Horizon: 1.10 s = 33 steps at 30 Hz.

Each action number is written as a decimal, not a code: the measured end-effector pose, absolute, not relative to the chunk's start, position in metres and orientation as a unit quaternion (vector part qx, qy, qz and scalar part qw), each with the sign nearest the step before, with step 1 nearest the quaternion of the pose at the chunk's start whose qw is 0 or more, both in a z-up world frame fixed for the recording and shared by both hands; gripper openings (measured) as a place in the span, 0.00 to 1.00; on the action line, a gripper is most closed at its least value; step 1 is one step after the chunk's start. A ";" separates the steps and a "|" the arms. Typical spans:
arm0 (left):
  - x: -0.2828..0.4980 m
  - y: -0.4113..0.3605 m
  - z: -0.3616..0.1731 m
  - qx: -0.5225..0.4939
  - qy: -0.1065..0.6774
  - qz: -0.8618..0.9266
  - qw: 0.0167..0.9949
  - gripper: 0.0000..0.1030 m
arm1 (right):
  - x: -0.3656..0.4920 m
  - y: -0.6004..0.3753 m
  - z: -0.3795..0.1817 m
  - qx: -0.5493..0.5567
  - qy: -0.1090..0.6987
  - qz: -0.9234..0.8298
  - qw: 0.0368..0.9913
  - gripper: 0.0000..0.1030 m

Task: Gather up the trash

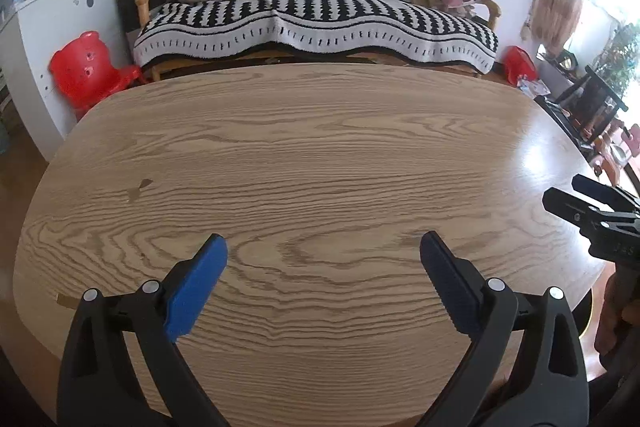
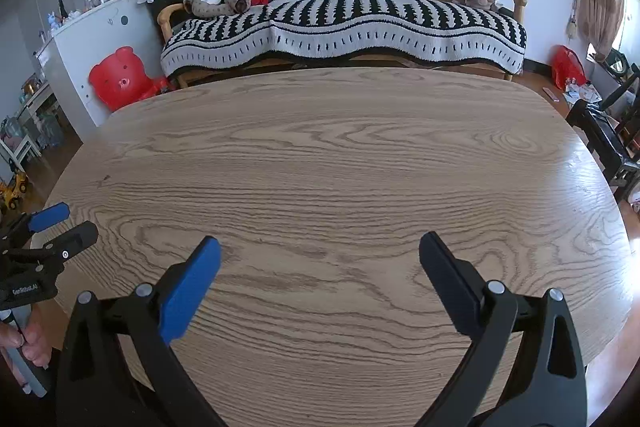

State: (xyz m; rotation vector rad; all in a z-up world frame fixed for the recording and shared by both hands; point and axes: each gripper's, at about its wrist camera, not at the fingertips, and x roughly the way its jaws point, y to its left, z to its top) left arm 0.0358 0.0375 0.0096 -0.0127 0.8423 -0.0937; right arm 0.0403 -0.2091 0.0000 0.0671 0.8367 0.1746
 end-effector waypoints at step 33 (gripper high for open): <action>0.032 0.021 0.003 0.010 0.414 -0.055 0.909 0.91 | 0.029 -0.218 0.005 0.031 0.403 0.078 0.911 0.93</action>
